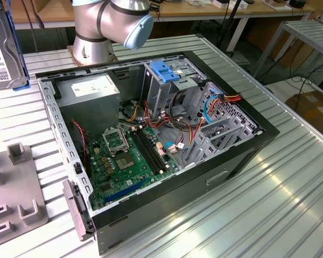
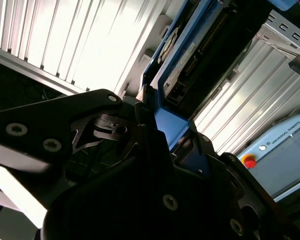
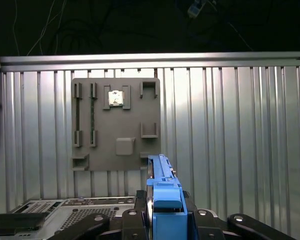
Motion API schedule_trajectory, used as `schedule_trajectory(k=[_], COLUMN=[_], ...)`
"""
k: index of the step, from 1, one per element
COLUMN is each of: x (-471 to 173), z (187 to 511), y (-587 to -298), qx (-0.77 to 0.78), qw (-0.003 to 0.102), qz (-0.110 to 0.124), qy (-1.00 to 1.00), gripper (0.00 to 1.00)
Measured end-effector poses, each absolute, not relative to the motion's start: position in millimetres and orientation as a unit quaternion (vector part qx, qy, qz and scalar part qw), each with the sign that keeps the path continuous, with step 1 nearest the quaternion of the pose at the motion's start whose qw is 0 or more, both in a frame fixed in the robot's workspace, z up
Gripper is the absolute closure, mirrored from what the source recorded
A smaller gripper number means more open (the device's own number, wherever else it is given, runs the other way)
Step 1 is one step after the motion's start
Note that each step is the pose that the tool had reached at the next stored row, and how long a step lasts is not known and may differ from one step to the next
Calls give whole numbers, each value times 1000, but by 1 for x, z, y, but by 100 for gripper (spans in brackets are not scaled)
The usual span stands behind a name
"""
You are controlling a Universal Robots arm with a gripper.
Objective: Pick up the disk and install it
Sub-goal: 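Pick up the disk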
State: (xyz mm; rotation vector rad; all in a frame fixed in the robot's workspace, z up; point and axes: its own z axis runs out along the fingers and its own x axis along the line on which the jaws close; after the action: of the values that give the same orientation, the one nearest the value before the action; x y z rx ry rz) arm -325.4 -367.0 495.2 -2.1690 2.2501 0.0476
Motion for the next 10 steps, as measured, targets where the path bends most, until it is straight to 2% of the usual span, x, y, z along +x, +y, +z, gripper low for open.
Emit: schedule_trajectory(k=[10], x=[-316], z=[495], y=[-367], qx=[-694], qw=[8], qz=[15], qy=[720], gripper=[63])
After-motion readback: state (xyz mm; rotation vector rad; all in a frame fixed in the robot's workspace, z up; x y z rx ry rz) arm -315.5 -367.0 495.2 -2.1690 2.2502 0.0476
